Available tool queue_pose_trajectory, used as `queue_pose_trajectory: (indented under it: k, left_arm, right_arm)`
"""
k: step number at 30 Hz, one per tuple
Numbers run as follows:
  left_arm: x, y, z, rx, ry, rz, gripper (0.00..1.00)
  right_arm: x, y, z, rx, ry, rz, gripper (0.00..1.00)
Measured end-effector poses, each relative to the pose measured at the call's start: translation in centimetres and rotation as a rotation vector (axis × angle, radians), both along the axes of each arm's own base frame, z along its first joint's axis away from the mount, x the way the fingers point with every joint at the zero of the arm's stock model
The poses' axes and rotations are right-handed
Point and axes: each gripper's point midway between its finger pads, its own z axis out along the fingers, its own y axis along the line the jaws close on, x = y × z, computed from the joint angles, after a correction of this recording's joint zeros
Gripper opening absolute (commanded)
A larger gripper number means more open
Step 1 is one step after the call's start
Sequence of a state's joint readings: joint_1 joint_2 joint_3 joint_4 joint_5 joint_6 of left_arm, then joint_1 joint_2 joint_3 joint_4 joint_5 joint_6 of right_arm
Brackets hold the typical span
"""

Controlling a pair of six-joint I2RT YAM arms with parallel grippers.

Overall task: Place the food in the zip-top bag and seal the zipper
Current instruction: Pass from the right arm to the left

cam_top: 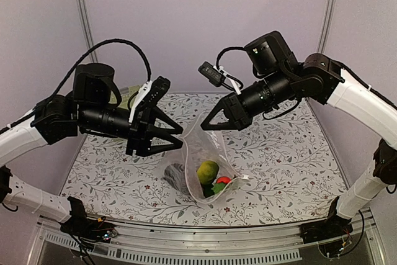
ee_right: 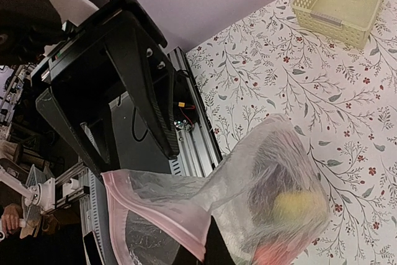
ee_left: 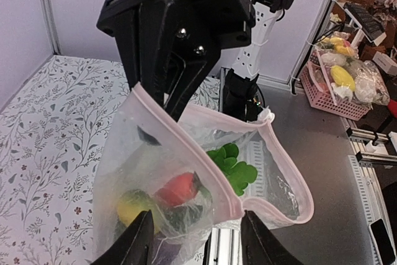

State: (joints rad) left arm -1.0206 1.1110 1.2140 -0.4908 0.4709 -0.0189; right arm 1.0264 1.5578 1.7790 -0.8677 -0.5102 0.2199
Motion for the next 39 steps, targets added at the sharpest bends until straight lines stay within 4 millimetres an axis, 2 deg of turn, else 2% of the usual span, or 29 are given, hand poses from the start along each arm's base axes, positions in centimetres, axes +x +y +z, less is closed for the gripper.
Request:
queue_pose_trajectory:
  k: [10, 14, 17, 26, 27, 32, 34, 39]
  left_arm:
    - [-0.4, -1.4, -0.2, 0.003, -0.013, -0.03, 0.27]
    - [-0.7, -1.7, 0.0, -0.007, -0.017, -0.04, 0.14]
    - [-1.0, -2.0, 0.1, -0.012, -0.017, -0.05, 0.0]
    - [-1.1, -2.4, -0.2, -0.011, 0.001, -0.052, 0.0]
    - [-1.0, -2.4, -0.1, -0.011, 0.001, -0.048, 0.0]
    - [0.5, -2.2, -0.2, -0.011, 0.017, 0.05, 0.0]
    - [1.4, -1.8, -0.4, -0.013, 0.035, 0.1, 0.0]
    - [5.0, 0.1, -1.3, -0.009, 0.101, 0.264, 0.0]
  right_arm:
    - [0.0, 0.1, -0.3, -0.003, 0.005, 0.0, 0.01]
    - [0.1, 0.1, -0.4, -0.003, 0.006, -0.001, 0.01]
    - [0.2, 0.2, -0.3, 0.0, 0.004, -0.004, 0.01]
    - [0.4, 0.1, -0.6, -0.003, 0.01, -0.013, 0.02]
    - [0.5, 0.1, -0.7, -0.004, 0.012, -0.015, 0.08]
    - [2.0, -0.2, -1.7, -0.019, 0.025, -0.068, 0.53]
    - [3.0, -0.5, -2.5, -0.03, 0.028, -0.105, 0.64]
    - [5.3, -2.6, -3.7, -0.053, 0.021, -0.226, 0.82]
